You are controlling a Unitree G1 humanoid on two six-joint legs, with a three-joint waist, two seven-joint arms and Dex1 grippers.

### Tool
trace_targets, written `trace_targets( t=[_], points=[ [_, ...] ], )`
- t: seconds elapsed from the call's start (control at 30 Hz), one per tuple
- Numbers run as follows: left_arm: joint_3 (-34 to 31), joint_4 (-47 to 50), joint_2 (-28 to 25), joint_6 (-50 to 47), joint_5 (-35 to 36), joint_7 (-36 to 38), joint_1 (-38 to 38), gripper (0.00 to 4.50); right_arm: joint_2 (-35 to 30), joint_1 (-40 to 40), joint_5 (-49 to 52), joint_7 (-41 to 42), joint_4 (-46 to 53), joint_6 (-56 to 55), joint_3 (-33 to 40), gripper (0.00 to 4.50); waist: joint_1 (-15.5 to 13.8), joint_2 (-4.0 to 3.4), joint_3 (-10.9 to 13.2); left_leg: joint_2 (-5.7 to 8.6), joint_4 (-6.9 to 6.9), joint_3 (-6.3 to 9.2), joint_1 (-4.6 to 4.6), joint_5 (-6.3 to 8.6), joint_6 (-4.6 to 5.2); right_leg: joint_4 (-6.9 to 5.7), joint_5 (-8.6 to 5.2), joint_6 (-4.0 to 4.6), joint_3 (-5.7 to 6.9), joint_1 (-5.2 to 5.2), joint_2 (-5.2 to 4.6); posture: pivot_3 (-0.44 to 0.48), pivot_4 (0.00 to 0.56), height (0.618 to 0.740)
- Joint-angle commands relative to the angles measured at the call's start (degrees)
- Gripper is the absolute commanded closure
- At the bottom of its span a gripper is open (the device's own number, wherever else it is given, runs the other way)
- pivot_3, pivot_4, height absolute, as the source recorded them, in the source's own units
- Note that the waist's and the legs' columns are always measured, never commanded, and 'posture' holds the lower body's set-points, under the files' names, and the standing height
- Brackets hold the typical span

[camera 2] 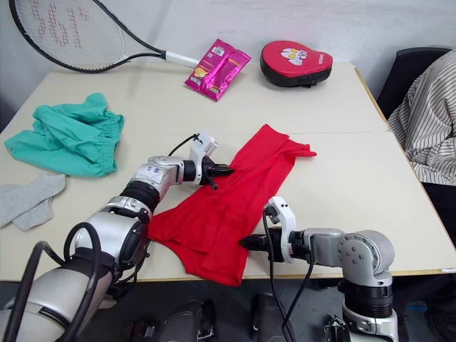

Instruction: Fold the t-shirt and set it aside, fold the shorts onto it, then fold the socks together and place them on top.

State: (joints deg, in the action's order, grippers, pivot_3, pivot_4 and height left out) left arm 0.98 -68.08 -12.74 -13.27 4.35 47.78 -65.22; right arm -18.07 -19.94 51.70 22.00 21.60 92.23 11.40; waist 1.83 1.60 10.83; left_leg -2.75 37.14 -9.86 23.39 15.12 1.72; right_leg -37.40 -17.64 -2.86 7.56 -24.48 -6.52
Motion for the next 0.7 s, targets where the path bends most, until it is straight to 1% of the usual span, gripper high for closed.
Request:
trace_targets(
  t=[0.03, 0.17, 0.27, 0.37, 0.53, 0.6, 0.7],
  points=[
    [-3.4, 7.2, -2.9, -1.9, 2.8, -0.5, 3.8, 4.50, -4.0, -2.0, 1.2, 3.1, -2.6, -0.4, 3.4, 4.46, 0.1, 0.00, 0.0, -0.01, 0.00, 0.00, 0.00, 0.00, -0.01, 0.00, 0.00, 0.00, 0.01, 0.00, 0.00, 0.000, 0.150, 0.740],
    [-5.8, 21.9, -4.1, -6.1, 4.7, -4.6, 12.0, 4.50, -10.7, -6.0, -0.3, 7.8, -8.6, -4.1, 1.7, 4.46, 0.0, 0.00, 0.0, 0.00, -0.01, -0.01, 0.01, -0.02, -0.03, -0.01, 0.00, 0.00, -0.01, -0.03, 0.01, 0.000, 0.150, 0.740],
    [-7.6, 36.4, -4.1, -11.2, 6.7, -8.6, 19.6, 4.50, -16.0, -9.3, -2.8, 12.4, -13.9, -8.9, -1.6, 4.46, -0.1, 0.01, 0.0, 0.01, 0.00, -0.04, 0.00, -0.02, -0.03, -0.02, 0.00, 0.00, -0.04, -0.02, 0.00, 0.000, 0.150, 0.740],
    [-8.6, 45.7, -3.7, -14.7, 7.7, -12.3, 25.0, 4.50, -19.4, -11.9, -5.1, 17.0, -18.8, -13.0, -5.2, 4.46, -0.2, 0.01, 0.0, 0.00, 0.02, -0.05, 0.00, -0.02, -0.03, -0.01, 0.00, -0.01, -0.04, -0.01, 0.00, 0.000, 0.150, 0.740],
    [-9.5, 52.1, -3.0, -16.3, 8.5, -16.8, 28.7, 4.50, -21.4, -14.3, -9.6, 23.0, -25.3, -19.7, -11.0, 4.46, -0.3, 0.01, 0.0, 0.00, 0.06, -0.05, -0.01, -0.04, -0.04, -0.02, 0.02, -0.03, -0.03, 0.03, 0.00, 0.000, 0.150, 0.740],
    [-9.9, 53.0, -3.1, -16.3, 8.6, -18.3, 28.8, 4.50, -20.8, -14.8, -10.4, 24.3, -26.8, -21.3, -11.8, 4.46, -0.3, 0.01, 0.0, 0.00, 0.05, -0.04, -0.01, -0.05, -0.04, -0.02, 0.02, -0.04, -0.03, 0.03, 0.00, 0.000, 0.150, 0.740],
    [-10.5, 54.5, -3.8, -17.2, 9.4, -19.4, 29.0, 4.50, -19.5, -15.0, -9.8, 24.6, -28.0, -21.1, -10.8, 4.46, -0.3, 0.02, 0.0, 0.00, 0.06, -0.05, 0.00, -0.05, -0.04, -0.01, 0.02, -0.04, -0.02, 0.03, 0.00, 0.000, 0.150, 0.740]
  ],
)
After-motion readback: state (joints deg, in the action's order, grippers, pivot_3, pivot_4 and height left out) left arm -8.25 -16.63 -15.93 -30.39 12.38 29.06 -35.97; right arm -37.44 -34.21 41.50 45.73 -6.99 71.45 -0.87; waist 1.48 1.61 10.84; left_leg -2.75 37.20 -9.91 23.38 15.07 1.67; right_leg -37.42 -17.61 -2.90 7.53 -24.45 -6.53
